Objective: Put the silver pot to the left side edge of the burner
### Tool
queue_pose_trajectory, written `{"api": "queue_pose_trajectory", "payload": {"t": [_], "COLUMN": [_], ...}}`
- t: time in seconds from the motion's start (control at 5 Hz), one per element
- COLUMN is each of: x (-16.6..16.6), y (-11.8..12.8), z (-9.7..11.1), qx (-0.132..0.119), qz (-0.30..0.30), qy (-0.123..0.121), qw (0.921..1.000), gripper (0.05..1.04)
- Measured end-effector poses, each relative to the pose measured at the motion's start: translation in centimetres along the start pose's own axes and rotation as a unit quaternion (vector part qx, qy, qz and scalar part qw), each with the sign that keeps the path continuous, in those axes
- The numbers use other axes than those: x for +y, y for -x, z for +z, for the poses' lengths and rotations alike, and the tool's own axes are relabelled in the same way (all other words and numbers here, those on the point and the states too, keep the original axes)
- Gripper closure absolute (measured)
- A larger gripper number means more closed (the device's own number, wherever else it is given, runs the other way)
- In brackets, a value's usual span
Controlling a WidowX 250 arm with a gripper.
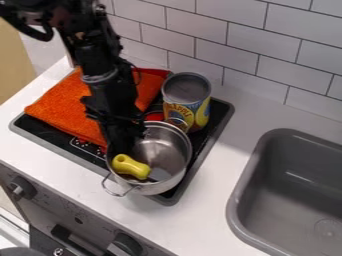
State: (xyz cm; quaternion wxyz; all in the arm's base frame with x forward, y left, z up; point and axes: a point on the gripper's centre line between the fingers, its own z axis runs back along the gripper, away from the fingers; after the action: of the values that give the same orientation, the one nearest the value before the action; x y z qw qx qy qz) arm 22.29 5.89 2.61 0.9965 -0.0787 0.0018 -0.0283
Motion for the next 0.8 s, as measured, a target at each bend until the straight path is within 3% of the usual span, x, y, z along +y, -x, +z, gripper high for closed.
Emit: {"api": "queue_pose_trajectory", "payload": {"t": [0.4, 0.8], "x": [4.0, 9.6], "y": [2.9, 6.4], "z": [1.4, 2.2], "qx": [0.005, -0.002], "qz": [0.044, 0.133], "qy": [-0.021, -0.037], "qw": [0.9988, 0.9905], "gripper": [1.028, 1.028]}}
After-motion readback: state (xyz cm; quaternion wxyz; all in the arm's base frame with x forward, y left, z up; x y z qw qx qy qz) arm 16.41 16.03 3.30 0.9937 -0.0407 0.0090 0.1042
